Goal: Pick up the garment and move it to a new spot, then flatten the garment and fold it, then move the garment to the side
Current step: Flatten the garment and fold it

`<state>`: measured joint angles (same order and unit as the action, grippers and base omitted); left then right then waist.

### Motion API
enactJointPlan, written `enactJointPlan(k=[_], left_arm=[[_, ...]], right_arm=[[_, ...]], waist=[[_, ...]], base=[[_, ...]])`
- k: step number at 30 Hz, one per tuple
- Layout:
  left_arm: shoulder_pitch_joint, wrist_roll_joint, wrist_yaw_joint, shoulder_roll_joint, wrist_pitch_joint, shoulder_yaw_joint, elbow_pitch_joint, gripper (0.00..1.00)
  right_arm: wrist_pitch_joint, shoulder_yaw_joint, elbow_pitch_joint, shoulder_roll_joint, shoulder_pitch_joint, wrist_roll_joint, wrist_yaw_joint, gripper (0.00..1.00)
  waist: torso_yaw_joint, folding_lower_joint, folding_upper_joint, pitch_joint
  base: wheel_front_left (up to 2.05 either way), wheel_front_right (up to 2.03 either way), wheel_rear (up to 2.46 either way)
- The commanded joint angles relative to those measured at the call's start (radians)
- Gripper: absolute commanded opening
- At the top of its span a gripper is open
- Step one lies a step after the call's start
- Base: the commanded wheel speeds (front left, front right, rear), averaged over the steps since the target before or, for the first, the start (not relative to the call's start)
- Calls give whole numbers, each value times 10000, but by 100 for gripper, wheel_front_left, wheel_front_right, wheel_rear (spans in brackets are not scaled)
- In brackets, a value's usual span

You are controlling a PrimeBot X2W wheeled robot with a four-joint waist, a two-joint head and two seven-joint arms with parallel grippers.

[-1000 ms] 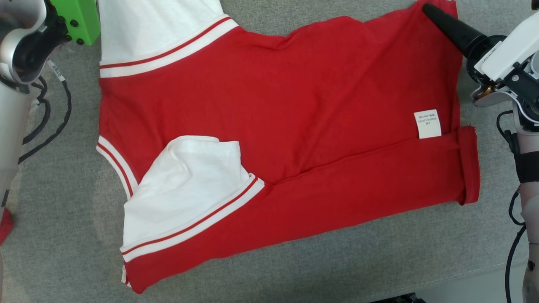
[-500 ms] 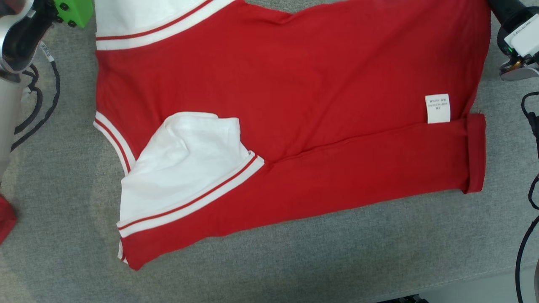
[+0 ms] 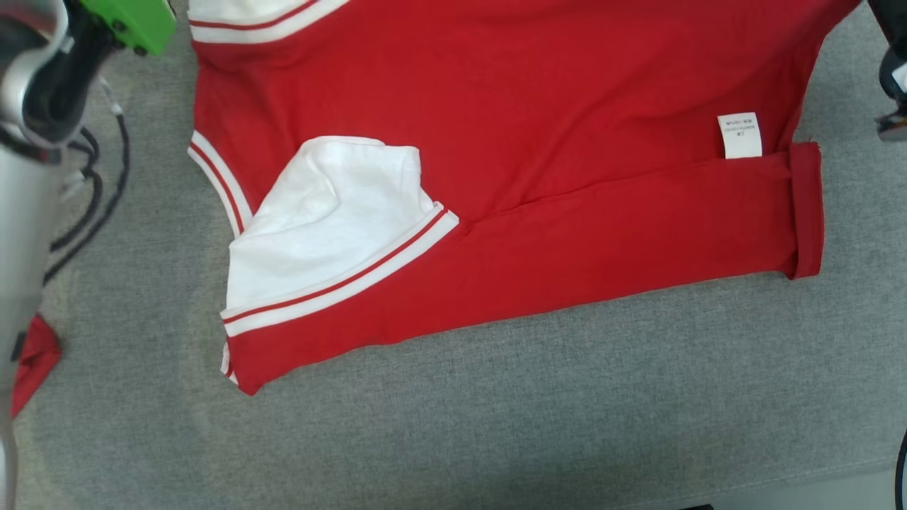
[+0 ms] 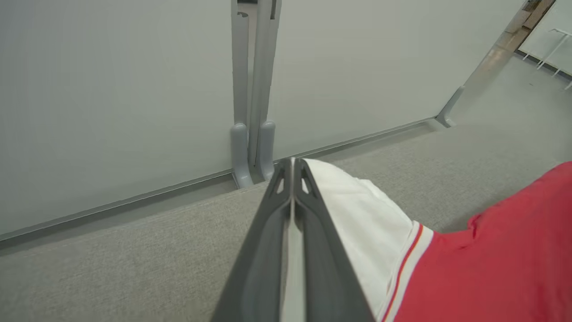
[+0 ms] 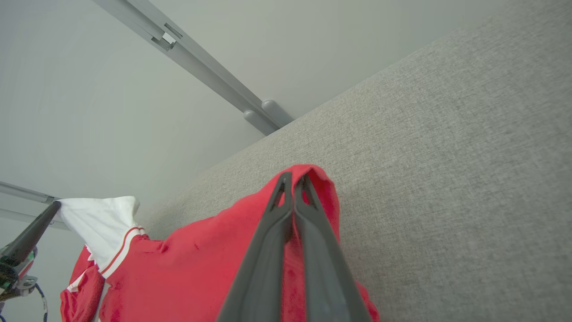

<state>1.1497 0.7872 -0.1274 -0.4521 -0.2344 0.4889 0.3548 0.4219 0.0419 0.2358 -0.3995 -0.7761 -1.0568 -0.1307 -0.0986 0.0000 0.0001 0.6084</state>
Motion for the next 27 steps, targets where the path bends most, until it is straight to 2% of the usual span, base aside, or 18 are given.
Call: enactJointPlan(k=[1, 3, 7, 17, 27], left_arm=[[-404, 296, -22, -38, 46, -107, -249, 0], [-971, 712, -6, -70, -95, -183, -785, 0], [-2123, 1259, 354, -430, -288, -479, -2311, 0], [-4895, 1620, 1814, -1374, -713, -812, -5915, 0], [-7012, 1770, 2608, -1871, -629, -912, -7793, 0]], right_arm=[[-30, 66, -53, -140, 251, -97, 1, 0], [42, 65, -61, -261, 604, -146, 1, 0], [38, 280, -180, -525, 1115, -282, 1, 0], [36, 826, -518, -717, 2151, -526, 1, 0], [171, 1485, -1644, -725, 3954, -950, 1, 0]], waist=[[147, 0, -1, -173], [248, 0, -1, -267], [472, 0, -1, -338], [850, 0, -1, -258], [1035, 0, -1, -501]], base=[[0, 0, 0], [0, 0, 0], [0, 0, 0], [0, 0, 0], [0, 0, 0]])
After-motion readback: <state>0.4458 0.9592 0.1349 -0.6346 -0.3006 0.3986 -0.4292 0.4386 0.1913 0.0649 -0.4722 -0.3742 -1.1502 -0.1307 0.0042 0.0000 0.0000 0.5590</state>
